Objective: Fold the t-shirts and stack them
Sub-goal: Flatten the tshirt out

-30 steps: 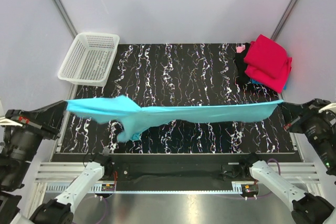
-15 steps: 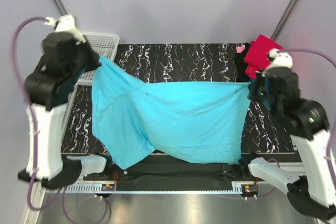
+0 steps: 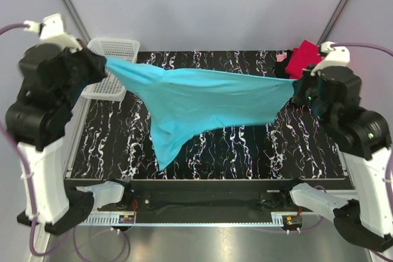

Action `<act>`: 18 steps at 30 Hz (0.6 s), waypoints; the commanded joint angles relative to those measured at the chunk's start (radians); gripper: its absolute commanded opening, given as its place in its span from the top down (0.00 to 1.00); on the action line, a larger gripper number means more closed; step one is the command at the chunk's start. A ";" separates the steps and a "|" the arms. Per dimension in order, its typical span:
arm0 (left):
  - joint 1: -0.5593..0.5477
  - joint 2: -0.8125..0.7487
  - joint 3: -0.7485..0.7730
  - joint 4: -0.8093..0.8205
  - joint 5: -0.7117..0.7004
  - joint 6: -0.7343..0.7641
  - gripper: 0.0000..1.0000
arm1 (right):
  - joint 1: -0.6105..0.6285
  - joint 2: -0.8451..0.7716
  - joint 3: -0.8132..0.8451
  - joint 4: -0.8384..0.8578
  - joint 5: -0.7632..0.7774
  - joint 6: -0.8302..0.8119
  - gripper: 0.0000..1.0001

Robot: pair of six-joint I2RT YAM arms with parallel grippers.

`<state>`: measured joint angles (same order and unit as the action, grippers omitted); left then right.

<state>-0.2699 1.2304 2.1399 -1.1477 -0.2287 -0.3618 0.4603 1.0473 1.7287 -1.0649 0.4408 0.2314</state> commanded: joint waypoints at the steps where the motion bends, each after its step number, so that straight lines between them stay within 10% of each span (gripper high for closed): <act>1: -0.002 -0.142 -0.037 0.071 0.066 0.009 1.00 | 0.005 -0.084 0.042 -0.013 -0.054 -0.017 1.00; 18: -0.002 -0.289 -0.095 0.092 0.131 0.043 1.00 | 0.006 -0.299 -0.040 -0.057 -0.084 -0.009 1.00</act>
<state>-0.2699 0.8738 2.0006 -1.1164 -0.0849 -0.3428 0.4603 0.7273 1.7168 -1.1545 0.3363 0.2310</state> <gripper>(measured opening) 0.012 0.012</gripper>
